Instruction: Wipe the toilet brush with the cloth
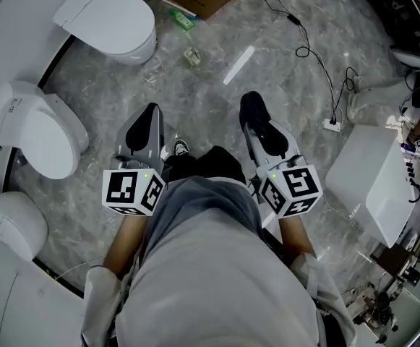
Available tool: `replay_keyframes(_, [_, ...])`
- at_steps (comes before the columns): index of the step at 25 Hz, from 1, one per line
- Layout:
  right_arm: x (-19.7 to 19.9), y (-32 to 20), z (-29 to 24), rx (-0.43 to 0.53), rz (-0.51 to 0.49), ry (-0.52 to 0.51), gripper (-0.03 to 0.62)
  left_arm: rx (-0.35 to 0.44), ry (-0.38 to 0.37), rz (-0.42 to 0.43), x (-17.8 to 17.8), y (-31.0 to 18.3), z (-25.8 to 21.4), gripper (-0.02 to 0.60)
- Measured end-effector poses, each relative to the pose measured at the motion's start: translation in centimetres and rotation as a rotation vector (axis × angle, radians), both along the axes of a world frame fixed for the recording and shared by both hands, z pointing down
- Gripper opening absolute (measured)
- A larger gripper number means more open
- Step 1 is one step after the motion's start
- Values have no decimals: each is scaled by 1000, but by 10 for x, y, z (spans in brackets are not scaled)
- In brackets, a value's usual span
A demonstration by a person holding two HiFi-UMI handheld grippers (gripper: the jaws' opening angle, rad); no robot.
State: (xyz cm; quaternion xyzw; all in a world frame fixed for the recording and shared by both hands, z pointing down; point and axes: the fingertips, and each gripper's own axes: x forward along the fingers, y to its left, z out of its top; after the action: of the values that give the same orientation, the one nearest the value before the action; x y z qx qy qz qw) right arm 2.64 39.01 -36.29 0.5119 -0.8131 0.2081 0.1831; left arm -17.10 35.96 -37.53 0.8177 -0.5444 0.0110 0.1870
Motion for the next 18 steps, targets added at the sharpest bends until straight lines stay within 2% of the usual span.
replay_keyframes(3, [3,-13,3,-7,-19,15,92,-15,0,-10,-1,-11,4,0])
replay_keyframes(9, [21,-53,15,-10,-39,0,94,-39,-1,-20,21,-47,18,0])
replay_keyframes(18, [62,-174,35,-24,-119,-24,94,-76,-44,-48,78,-162,37,0])
